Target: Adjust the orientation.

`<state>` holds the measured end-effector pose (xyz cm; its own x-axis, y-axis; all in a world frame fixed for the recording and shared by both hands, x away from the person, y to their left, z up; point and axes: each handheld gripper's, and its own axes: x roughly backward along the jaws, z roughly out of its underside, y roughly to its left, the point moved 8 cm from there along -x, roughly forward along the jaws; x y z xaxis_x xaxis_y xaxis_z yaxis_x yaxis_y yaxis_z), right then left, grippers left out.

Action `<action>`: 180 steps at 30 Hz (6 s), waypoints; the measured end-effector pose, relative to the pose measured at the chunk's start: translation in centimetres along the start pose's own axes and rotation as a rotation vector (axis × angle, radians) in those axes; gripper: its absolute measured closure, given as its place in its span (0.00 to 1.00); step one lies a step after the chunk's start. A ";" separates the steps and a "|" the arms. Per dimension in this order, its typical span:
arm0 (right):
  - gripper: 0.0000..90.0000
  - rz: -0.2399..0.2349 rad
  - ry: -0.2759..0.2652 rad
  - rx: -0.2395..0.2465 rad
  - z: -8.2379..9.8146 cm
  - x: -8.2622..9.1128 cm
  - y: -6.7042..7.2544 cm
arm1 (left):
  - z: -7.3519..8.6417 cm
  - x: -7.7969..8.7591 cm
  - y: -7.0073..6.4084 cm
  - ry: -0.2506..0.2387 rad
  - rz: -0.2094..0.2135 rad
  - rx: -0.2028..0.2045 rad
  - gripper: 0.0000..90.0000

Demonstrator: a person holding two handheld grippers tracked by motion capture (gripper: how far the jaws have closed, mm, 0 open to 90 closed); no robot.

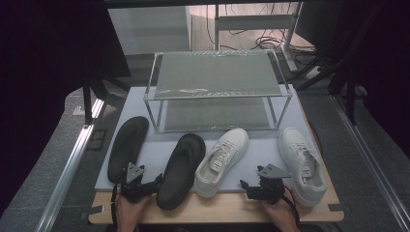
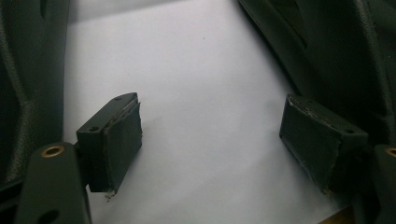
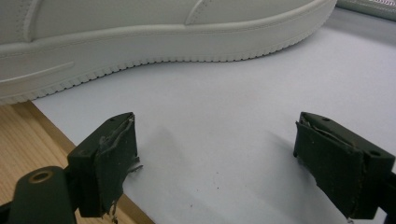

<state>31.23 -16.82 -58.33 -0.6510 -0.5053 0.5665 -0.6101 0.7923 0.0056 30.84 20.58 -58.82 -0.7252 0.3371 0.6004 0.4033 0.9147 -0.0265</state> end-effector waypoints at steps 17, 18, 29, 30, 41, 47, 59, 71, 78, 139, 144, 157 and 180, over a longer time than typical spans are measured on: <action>0.15 0.002 0.000 0.000 0.0 0.0 0.0 | -0.3 0.3 -0.1 0.009 0.008 -0.001 0.23; 0.15 0.001 0.000 -0.001 0.0 0.0 0.0 | -0.4 0.3 -0.1 0.002 0.014 0.001 0.23; 0.15 0.001 -0.001 -0.001 0.0 0.0 0.0 | -1.1 1.1 -0.2 -0.005 0.007 -0.022 0.25; 0.15 0.002 0.001 -0.001 0.0 0.0 0.0 | -1.1 1.2 -0.2 -0.004 0.006 -0.022 0.25; 0.15 0.003 0.001 -0.002 0.0 0.0 0.0 | -1.9 2.0 0.8 -0.025 -0.011 -0.006 0.29; 0.15 0.004 0.000 -0.002 0.0 0.0 0.0 | -2.7 2.4 1.3 -0.033 -0.018 -0.016 0.38; 0.15 0.004 0.000 -0.003 0.0 -0.1 0.0 | -4.1 3.0 3.5 -0.035 -0.029 0.016 0.47; 0.16 0.004 0.000 -0.004 0.0 -0.1 0.0 | -4.9 2.4 6.2 -0.012 -0.051 0.060 0.56; 0.16 0.004 0.000 -0.004 0.0 -0.1 0.0 | -5.4 1.4 7.6 0.021 -0.055 0.081 0.64; 0.16 0.002 -0.001 -0.005 -0.1 -0.1 0.0 | -6.1 3.8 8.9 0.113 -0.056 0.073 0.93; 0.16 0.002 -0.001 -0.005 -0.1 -0.1 0.0 | -5.6 4.7 8.2 0.113 -0.038 0.059 0.93; 0.16 0.004 0.000 -0.004 0.0 -0.1 0.0 | -4.1 7.1 5.1 0.097 0.029 0.000 0.92; 0.16 0.005 0.000 -0.004 0.0 -0.1 0.0 | -5.6 7.1 0.2 0.095 0.131 -0.108 0.92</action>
<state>31.33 -16.81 -58.33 -0.6536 -0.5016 0.5667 -0.6053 0.7959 0.0063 28.86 21.94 -50.08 -0.6088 0.4242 0.6704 0.5516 0.8337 -0.0266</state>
